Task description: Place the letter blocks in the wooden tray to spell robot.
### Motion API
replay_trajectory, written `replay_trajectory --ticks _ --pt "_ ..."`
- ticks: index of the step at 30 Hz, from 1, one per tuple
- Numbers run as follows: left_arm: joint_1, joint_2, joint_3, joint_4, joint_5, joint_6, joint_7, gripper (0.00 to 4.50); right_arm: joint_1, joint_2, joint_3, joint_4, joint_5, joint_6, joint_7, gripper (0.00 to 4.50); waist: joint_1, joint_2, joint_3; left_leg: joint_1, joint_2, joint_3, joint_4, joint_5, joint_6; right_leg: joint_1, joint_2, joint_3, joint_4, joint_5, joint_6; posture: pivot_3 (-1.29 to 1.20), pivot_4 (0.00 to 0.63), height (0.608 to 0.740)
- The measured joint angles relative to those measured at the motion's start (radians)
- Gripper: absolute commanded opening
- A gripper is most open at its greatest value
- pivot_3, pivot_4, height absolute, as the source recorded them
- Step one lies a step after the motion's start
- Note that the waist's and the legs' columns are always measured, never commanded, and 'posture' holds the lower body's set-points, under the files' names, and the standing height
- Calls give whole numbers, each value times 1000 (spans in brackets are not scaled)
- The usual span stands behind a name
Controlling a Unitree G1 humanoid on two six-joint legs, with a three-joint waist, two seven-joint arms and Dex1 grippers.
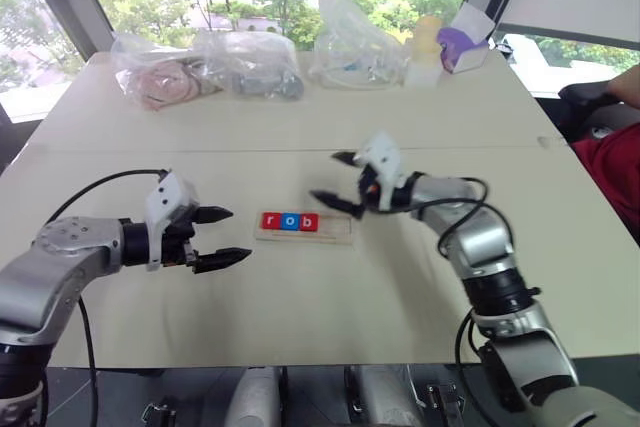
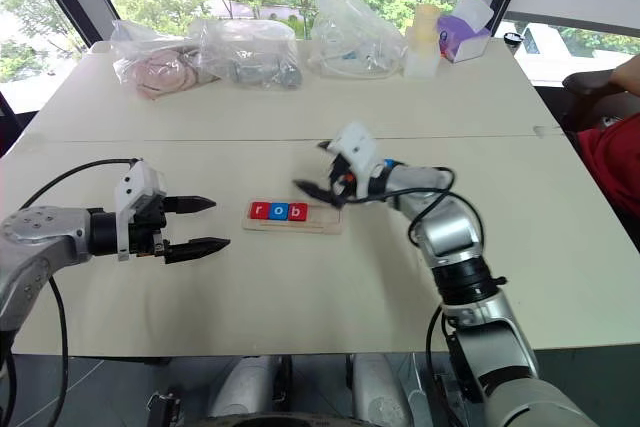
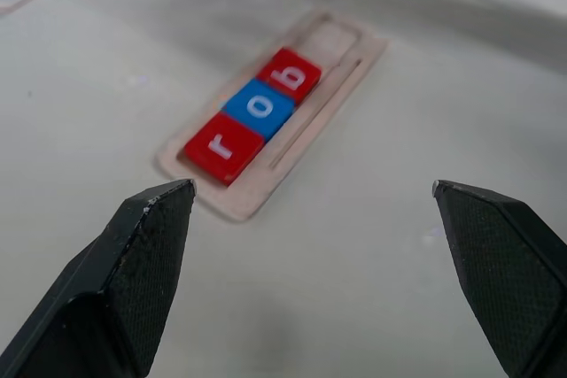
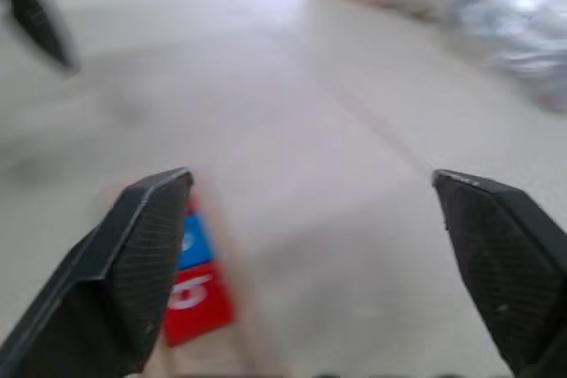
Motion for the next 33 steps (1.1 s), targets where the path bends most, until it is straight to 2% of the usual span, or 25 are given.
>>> replay_trajectory --ticks 4,8,16,24,27,30,31,33 --pt "-76 -23 -7 -52 -50 33 12 4500 73 -11 -105 -90 36 204 -118 4450 1 0 0 0 0 0 0 0 0 0 0 0 0 0 0 0 150 735" --pt "-144 -79 -54 -47 -60 44 28 4500 174 5 -121 -157 45 273 -200 4450 -10 0 0 0 0 1 -1 0 0 0 3 1 0 0 0 0 150 735" --pt "-177 -96 -118 12 -33 32 18 4500 237 37 -65 -150 28 222 -277 4450 -8 -1 0 0 0 1 0 0 0 -1 4 1 1 0 0 0 150 735" --pt "-168 -94 -119 32 -3 4 16 4500 235 42 6 10 -17 81 -271 4450 -9 -1 0 1 0 1 0 0 0 0 4 1 0 0 0 0 150 735" --pt "-152 -91 -119 29 -1 3 18 4500 222 36 10 69 -43 11 -265 3133 -9 -1 0 1 0 1 0 0 0 0 4 1 0 0 0 0 150 735" --pt "-129 -86 -119 28 3 3 18 4500 207 31 2 108 -54 -21 -264 1465 -9 -1 0 1 0 1 0 0 0 0 4 1 0 0 0 0 150 735" --pt "-126 -86 -119 26 3 3 18 4500 205 31 3 114 -54 -26 -261 1126 -9 -1 0 1 0 1 0 0 0 0 4 1 0 0 0 0 150 735" --pt "-123 -84 -119 19 4 3 18 4500 204 32 3 118 -54 -30 -259 1138 -9 -1 0 1 0 1 0 0 0 0 4 1 1 0 0 0 150 735"
